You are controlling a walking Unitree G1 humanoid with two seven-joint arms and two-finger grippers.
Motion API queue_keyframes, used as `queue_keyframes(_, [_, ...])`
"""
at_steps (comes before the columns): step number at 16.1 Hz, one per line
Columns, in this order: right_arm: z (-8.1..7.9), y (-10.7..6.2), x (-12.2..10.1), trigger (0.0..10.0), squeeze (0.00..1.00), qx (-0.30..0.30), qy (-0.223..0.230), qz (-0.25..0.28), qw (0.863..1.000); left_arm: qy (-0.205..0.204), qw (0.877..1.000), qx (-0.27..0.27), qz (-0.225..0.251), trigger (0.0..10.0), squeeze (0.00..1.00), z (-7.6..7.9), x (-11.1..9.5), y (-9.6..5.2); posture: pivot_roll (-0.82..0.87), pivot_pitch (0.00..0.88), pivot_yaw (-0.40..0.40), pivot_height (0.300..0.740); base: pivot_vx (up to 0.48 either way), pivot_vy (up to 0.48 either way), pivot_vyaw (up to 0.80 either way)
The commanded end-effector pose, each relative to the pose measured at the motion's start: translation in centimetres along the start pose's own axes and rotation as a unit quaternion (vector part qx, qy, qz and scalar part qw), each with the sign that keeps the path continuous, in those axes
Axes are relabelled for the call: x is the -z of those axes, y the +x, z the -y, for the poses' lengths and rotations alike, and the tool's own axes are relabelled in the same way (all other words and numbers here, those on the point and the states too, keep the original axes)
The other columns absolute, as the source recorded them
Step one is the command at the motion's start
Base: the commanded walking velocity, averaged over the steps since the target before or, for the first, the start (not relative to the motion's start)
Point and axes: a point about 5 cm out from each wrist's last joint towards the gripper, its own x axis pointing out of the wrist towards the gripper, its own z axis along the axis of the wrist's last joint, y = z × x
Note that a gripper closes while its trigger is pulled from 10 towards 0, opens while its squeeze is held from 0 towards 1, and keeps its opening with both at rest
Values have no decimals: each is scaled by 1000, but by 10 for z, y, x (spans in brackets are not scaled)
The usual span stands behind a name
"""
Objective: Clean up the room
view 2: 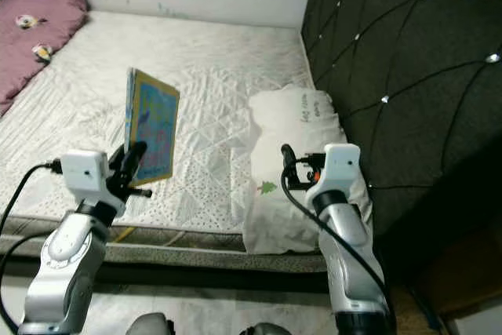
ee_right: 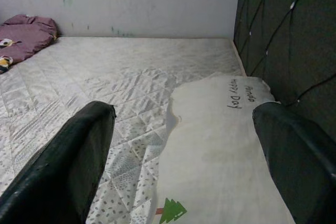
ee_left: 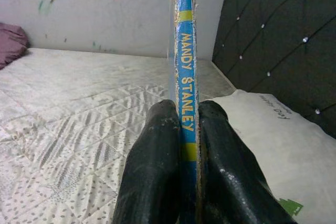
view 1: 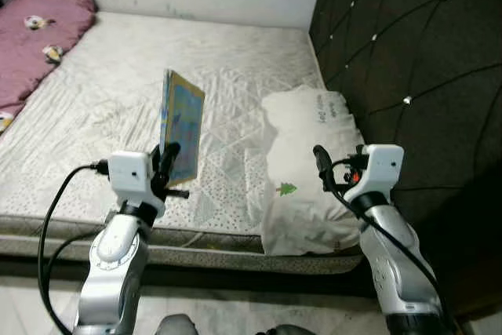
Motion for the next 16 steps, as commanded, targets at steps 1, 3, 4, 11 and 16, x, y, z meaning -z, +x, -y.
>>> queue_keyframes(1, [-1, -1, -3, 10000, 0, -5, -7, 1, 1000, 3, 1000, 10, 27, 10000, 0, 2, -13, 1, -2, 32, -80, 740, 266, 0, 0])
queue_keyframes(3, [0, -2, -3, 10000, 0, -6, -9, -1, 1000, 3, 1000, 11, 26, 10000, 0, 3, -14, 1, -4, 39, -81, 740, 279, 0, 0])
queue_keyframes(4, [0, -2, -3, 10000, 0, -6, -10, -1, 1000, 4, 1000, 12, 26, 10000, 0, 3, -14, 1, -5, 41, -82, 740, 285, 0, 0])
queue_keyframes(11, [-2, -1, -5, 10000, 0, -19, -23, -3, 1000, 5, 1000, 10, 25, 10000, 0, 2, -15, 0, -4, 45, -92, 740, 309, 0, 0])
queue_keyframes(16, [-2, -1, -5, 10000, 0, -21, -25, -5, 999, 5, 1000, 7, 22, 10000, 0, 1, -15, -1, -4, 53, -91, 740, 293, 0, 0])
